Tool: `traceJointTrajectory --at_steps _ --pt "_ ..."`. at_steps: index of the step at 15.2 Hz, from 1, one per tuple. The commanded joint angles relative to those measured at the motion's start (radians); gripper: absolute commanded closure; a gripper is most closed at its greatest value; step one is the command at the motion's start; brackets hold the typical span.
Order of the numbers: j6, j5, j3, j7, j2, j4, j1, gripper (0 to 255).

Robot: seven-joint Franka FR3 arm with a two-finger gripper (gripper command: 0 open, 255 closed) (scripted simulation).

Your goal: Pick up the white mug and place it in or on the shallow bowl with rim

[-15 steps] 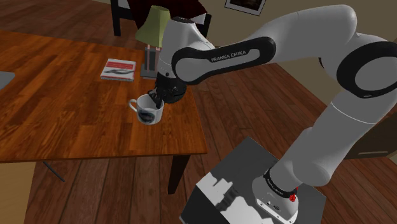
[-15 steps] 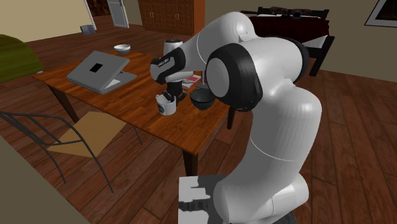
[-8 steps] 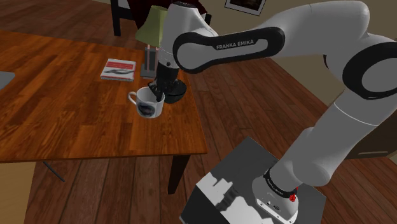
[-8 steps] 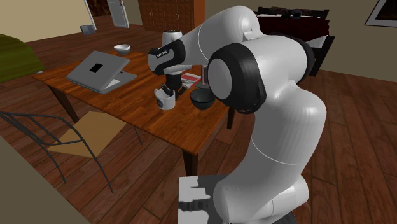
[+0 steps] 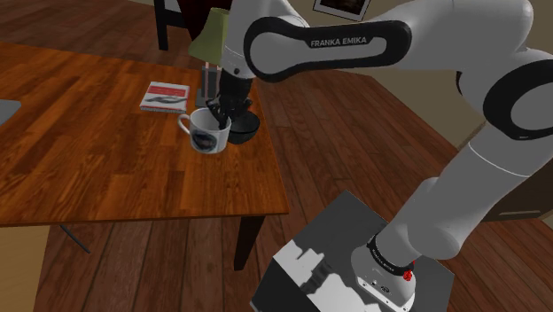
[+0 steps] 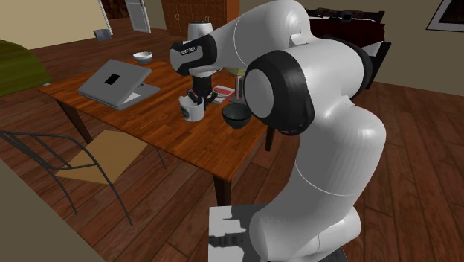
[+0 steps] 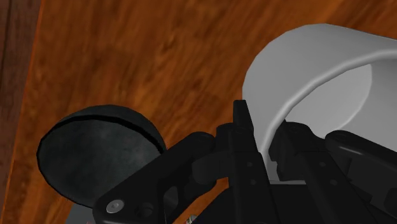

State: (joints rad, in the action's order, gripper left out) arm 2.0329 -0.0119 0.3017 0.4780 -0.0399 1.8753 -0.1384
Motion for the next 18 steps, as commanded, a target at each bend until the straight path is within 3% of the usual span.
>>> traceJointTrajectory --at_steps 1,10,18 --pt "-0.020 -0.001 0.000 0.000 0.002 -0.018 0.000 255" --pt "-0.071 -0.002 -0.085 -0.186 -0.105 -0.168 0.097 255" --pt "-0.153 -0.001 -0.143 -0.329 -0.264 -0.401 0.179 255"
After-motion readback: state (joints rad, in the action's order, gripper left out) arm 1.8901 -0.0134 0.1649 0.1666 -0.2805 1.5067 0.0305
